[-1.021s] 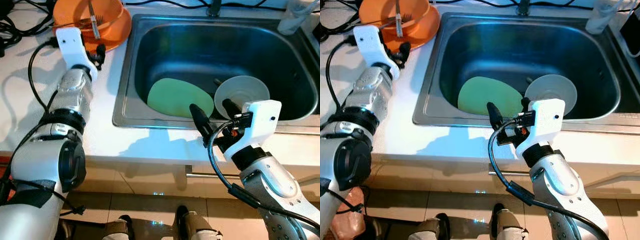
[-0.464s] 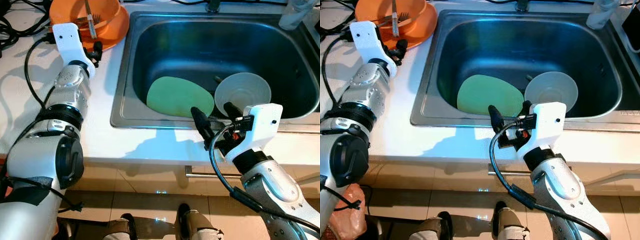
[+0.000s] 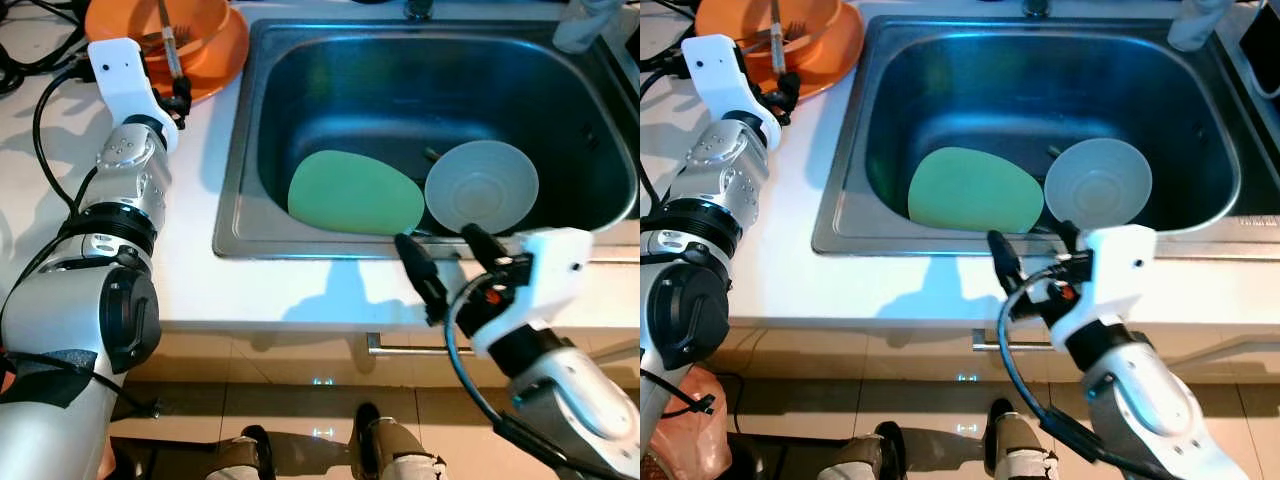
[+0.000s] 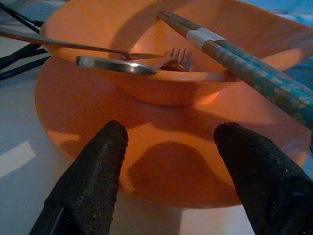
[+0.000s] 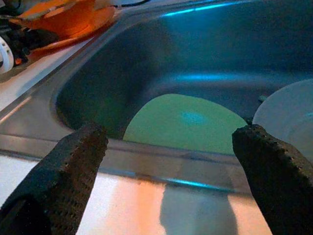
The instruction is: Kitchen organization
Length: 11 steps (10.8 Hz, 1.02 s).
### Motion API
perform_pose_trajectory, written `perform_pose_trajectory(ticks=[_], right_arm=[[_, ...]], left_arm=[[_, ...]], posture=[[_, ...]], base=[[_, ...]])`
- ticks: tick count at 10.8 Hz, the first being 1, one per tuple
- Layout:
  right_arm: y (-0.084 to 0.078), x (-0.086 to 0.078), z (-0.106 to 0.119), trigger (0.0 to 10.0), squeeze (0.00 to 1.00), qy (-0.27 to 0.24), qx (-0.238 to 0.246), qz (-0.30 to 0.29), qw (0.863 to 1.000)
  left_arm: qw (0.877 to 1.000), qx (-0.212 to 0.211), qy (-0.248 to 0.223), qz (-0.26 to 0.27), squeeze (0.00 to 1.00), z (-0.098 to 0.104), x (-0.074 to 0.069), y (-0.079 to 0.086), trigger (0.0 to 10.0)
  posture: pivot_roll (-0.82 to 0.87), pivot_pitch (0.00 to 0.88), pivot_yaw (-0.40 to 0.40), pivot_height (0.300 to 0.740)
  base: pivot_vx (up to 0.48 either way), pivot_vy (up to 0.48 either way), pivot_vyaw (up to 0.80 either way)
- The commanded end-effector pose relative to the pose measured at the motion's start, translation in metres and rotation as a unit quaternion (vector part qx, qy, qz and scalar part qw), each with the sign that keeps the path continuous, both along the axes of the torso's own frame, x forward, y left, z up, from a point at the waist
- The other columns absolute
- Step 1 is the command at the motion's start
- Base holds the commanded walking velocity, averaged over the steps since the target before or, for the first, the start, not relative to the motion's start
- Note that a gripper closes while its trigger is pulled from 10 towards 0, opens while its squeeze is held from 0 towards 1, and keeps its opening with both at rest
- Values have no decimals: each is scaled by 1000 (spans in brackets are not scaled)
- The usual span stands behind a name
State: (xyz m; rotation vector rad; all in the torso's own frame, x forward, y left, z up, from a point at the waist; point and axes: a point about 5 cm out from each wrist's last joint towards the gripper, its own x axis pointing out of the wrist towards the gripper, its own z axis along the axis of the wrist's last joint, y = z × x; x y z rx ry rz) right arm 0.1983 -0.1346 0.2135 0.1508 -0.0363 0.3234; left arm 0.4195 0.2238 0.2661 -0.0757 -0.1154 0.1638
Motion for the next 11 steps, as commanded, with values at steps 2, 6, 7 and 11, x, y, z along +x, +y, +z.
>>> perform_pose_trajectory(ticks=[2,6,7,11], right_arm=[[-1,-10,2,10000,0,6,-2,3,1000],[-3,-13,1,10000,0,15,-4,2,1000],[-3,-13,1,10000,0,15,-4,3,1000],[-2,-9,1,10000,0,14,-5,7,1000]], left_arm=[[996,-4,92,8,0,-39,-4,3,10000],[986,-4,165,21,0,-59,-10,13,10000],[985,-25,169,27,0,-60,-11,17,10000],[984,-31,173,42,0,-59,-14,29,10000]], posture=[[-401,333,32,740],[-402,332,34,740],[-392,329,36,740],[-381,319,30,740]], base=[[0,0,0],[0,0,0],[0,0,0],[0,0,0]])
